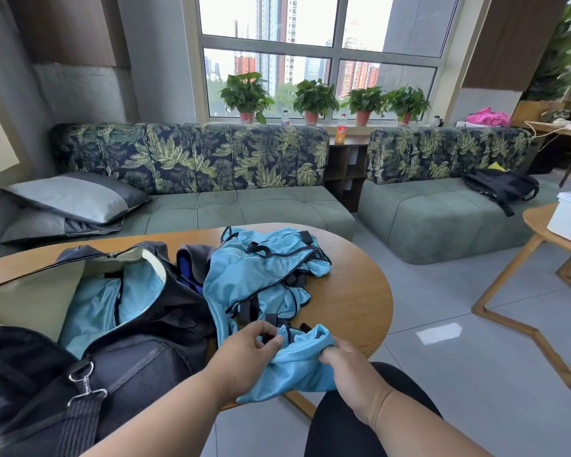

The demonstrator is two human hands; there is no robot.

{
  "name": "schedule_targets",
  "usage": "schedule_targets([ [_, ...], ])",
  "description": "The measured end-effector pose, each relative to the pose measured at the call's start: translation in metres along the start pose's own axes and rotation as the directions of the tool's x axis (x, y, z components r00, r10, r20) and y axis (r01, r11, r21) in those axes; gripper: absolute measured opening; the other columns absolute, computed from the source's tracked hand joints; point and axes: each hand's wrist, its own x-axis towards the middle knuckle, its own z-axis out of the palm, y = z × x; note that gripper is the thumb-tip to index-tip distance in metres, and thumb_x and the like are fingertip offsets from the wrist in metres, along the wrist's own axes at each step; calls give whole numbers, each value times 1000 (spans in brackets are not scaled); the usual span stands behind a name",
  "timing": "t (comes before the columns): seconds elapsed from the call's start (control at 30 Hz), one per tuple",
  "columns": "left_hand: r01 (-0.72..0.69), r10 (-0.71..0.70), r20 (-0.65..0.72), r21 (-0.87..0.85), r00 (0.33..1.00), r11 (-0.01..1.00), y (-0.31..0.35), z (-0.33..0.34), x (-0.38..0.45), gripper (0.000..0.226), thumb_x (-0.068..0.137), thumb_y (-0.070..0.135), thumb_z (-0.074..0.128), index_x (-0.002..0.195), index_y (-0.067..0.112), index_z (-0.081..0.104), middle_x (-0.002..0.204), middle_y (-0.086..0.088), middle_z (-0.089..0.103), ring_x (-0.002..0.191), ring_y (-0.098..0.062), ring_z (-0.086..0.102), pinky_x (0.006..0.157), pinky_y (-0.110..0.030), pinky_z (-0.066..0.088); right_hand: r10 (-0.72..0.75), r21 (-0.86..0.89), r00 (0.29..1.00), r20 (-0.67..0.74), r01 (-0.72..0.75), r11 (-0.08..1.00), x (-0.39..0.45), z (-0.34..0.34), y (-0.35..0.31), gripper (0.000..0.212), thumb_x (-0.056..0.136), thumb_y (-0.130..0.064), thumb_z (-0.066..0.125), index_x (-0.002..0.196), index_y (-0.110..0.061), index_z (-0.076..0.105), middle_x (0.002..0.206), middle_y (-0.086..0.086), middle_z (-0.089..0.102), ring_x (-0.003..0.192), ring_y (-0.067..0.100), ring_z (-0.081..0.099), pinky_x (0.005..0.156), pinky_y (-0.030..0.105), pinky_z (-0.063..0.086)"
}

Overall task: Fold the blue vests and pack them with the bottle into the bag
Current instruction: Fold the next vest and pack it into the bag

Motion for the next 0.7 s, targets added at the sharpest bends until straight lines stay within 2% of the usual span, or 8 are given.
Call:
schedule_targets([
  [0.1,-10,10,-21,23,1000,1000,-1,-1,1,11,96,47,68,104,43,62,63,8,59,52,-5,49,54,-23,44,8,-16,1000,-9,-8,1000,2,-1,3,45,100,-3,43,118,-24,78,114,-5,79,109,10,72,88,22,54],
  [0.17,-4,5,-25,23,1000,1000,-2,-1,2,17,95,34,70,104,40,57,67,7,62,54,-6,51,58,-26,47,9,-33,1000,-3,-9,999,3,-1,3,45,100,-3,42,119,-23,78,114,-4,80,111,13,72,92,25,55],
  [0.27,31,-28,61,-43,998,999,1,-5,2,19,89,21,69,101,30,58,68,7,60,56,-10,48,58,-29,44,1,-37,1000,-6,-2,999,4,-1,2,45,101,-6,41,118,-24,79,115,-4,79,115,16,71,104,34,53],
  [0.33,-7,-5,113,108,994,994,6,-9,3,16,87,25,66,100,31,60,80,7,66,64,-13,55,63,-30,48,-3,-32,1000,-18,2,999,4,-3,2,47,101,-8,41,114,-30,81,115,-5,79,113,13,71,106,35,52],
  [0.43,-97,57,107,423,993,901,13,-13,-1,15,97,41,60,110,34,60,101,11,67,88,-13,64,79,-30,54,-5,-38,999,-47,3,999,3,-3,0,50,101,-6,42,99,-34,83,103,-8,81,102,11,72,90,28,52],
  [0.5,-119,124,20,456,992,882,17,-15,0,17,102,46,54,111,32,58,101,12,66,90,-13,62,82,-33,53,-5,-26,999,-52,3,1000,6,-4,0,48,101,-4,42,91,-28,82,91,-10,81,88,5,73,77,23,50],
  [0.57,-121,168,-64,457,984,881,22,-20,3,20,104,52,51,104,32,55,93,11,66,84,-12,60,75,-34,50,-3,-31,998,-57,1,1000,8,-5,2,44,101,-2,42,93,-24,79,82,-12,79,76,1,72,69,20,49],
  [0.7,-56,137,-148,455,979,889,29,-26,14,36,103,65,45,90,33,55,80,7,65,72,-8,58,58,-31,41,47,-21,994,-103,-49,999,9,-3,3,31,102,-10,46,92,-19,74,79,-6,75,78,10,66,73,28,48],
])
